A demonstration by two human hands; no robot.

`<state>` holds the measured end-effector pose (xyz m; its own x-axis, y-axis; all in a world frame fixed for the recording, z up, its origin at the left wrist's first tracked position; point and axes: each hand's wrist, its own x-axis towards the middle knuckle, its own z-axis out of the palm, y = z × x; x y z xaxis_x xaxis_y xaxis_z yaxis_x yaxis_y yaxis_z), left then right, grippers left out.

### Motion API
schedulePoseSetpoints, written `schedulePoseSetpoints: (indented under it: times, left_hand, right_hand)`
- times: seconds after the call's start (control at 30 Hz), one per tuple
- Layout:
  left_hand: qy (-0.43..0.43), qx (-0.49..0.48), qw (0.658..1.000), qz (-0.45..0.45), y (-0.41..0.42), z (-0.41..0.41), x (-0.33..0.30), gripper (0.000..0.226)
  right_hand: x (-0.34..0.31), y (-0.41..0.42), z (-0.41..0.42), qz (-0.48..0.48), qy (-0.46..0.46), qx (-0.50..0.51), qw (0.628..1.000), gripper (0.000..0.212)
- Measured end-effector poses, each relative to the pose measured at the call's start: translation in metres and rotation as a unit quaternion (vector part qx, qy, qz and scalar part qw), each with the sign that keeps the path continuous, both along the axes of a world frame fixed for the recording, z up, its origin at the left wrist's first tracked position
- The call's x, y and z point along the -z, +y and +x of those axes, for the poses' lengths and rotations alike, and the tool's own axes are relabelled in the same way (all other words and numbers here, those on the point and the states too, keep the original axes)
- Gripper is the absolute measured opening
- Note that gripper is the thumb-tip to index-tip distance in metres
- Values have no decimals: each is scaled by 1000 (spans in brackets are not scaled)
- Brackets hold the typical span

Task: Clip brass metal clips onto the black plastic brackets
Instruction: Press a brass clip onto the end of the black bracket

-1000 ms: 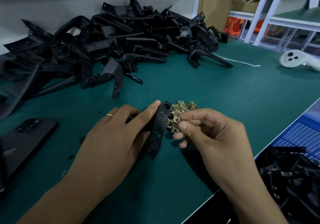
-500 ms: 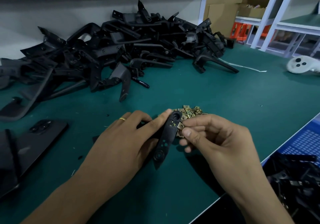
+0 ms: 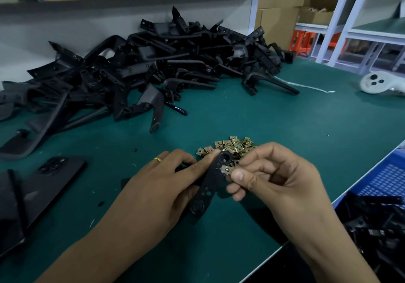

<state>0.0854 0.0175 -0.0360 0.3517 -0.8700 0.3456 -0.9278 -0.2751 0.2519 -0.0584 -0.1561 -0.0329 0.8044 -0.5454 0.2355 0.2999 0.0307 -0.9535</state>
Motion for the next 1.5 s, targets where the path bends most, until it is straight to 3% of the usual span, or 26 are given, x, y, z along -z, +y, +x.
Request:
schedulePoseSetpoints:
  times: [0.27, 0.37, 0.43, 0.5, 0.57, 0.67, 0.8, 0.83, 1.13, 1.43, 1.5]
  left_hand:
    - [-30, 26, 999, 23, 1, -5, -3, 55]
    - [-4, 32, 999, -2, 3, -2, -3, 55]
    - [17, -2, 999, -51, 4, 2, -1, 56]
    - [18, -70, 993, -94, 6, 9, 1, 53]
    - [6, -125, 986, -107, 8, 15, 3, 51]
    - [-12, -150, 985, -90, 11, 16, 3, 56]
    - [-21, -163, 984, -70, 12, 18, 3, 56]
    - [-20, -168, 983, -67, 12, 18, 2, 56]
    - [-10, -164, 986, -40, 11, 16, 0, 54]
    - [-11, -168, 985, -38, 10, 16, -1, 54]
    - [-9, -166, 985, -41, 10, 14, -2, 55]
  right_hand:
    - [1, -4, 1, 34, 8, -18, 999, 34]
    - [0, -1, 5, -33, 39, 30, 998, 40]
    - [1, 1, 5, -88, 35, 90, 991, 30]
    - [6, 2, 3, -160, 46, 184, 969, 22]
    - [13, 1, 3, -237, 77, 259, 933, 30]
    - [19, 8, 9, -342, 115, 257, 897, 30]
    - [23, 14, 15, -439, 177, 230, 850, 1]
    - [24, 15, 16, -449, 186, 233, 843, 6]
    - [25, 11, 15, -426, 208, 231, 850, 11]
    - [24, 9, 15, -462, 198, 147, 852, 9]
    - [23, 10, 15, -447, 178, 132, 867, 9]
